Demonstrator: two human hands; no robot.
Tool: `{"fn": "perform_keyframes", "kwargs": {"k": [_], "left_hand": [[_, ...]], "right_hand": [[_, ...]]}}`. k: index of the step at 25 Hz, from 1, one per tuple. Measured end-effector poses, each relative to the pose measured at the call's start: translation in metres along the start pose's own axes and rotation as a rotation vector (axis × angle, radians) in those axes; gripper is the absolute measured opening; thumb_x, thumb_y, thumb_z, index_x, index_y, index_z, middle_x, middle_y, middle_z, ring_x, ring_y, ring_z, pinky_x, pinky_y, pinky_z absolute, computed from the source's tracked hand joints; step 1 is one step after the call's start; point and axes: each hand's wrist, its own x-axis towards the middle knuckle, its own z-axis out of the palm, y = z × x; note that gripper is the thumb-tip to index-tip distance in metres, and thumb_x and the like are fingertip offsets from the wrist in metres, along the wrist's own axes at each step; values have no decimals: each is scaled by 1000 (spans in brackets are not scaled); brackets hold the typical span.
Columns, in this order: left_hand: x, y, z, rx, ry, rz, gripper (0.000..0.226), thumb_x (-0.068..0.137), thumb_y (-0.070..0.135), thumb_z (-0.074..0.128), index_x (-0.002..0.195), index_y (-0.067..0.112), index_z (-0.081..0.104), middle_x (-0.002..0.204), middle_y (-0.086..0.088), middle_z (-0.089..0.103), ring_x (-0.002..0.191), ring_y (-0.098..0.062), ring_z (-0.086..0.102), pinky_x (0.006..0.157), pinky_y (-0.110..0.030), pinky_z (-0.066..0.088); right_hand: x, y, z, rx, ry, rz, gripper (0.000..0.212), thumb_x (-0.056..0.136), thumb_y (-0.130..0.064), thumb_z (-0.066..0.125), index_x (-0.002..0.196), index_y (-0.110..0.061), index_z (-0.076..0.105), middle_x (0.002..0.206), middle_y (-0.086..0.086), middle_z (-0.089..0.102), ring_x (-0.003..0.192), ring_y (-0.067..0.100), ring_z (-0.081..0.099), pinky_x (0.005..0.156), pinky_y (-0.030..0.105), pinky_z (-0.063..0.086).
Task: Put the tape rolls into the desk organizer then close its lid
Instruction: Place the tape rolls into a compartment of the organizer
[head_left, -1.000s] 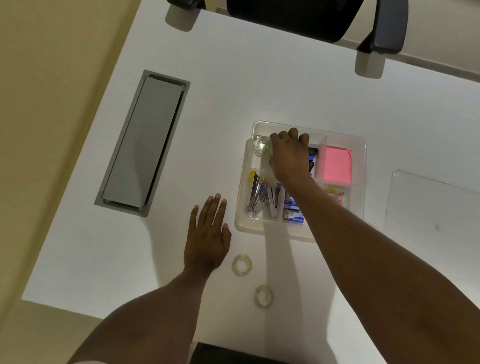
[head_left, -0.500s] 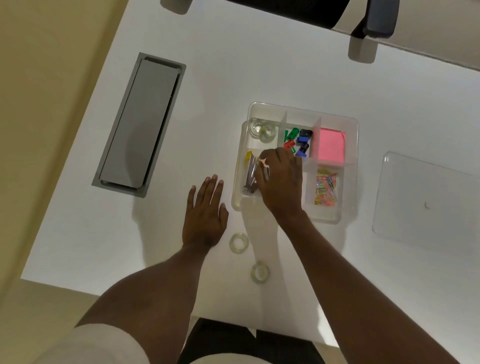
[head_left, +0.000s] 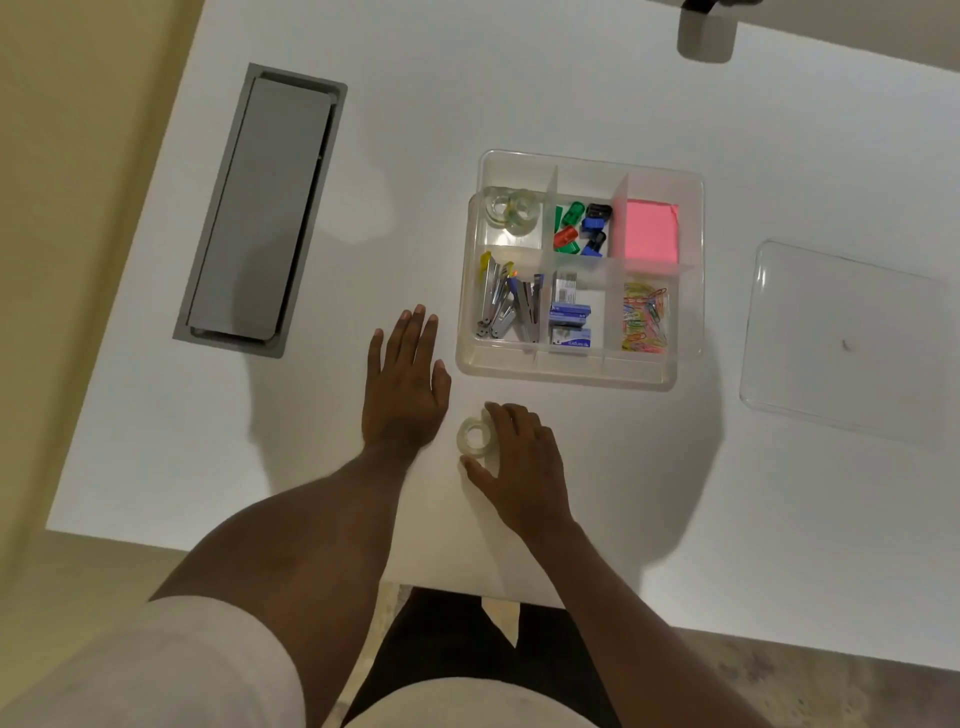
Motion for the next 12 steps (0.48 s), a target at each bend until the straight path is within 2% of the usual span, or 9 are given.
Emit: {"fn": "perform_keyframes", "kwargs": {"k": [3, 7, 12], "left_hand": [[6, 7, -1, 11, 2, 44, 61, 110, 42, 28, 169, 23, 23, 179, 0, 20, 167, -20, 15, 136, -52, 15], [-3, 1, 0, 17, 1, 28, 62, 110, 41, 28, 169, 22, 23, 178, -1, 20, 167, -20, 16, 136, -53, 17], [-15, -5, 8, 31, -7, 23, 62, 111, 45, 25, 168, 25, 23, 179, -1, 19, 167, -21, 16, 136, -53, 16]], "right_hand": [[4, 1, 5, -26, 62, 35, 73, 77, -50, 80, 136, -18, 54, 133, 4, 61, 116, 22, 60, 99, 34, 52], [4, -7, 6, -32, 70, -16, 58, 78, -43, 81, 126, -17, 60, 124, 5, 63, 107, 21, 63, 90, 38, 60], [16, -25, -15, 165, 153, -30, 60, 82, -40, 80, 132, -14, 58, 133, 8, 61, 118, 24, 61, 99, 35, 56]]}}
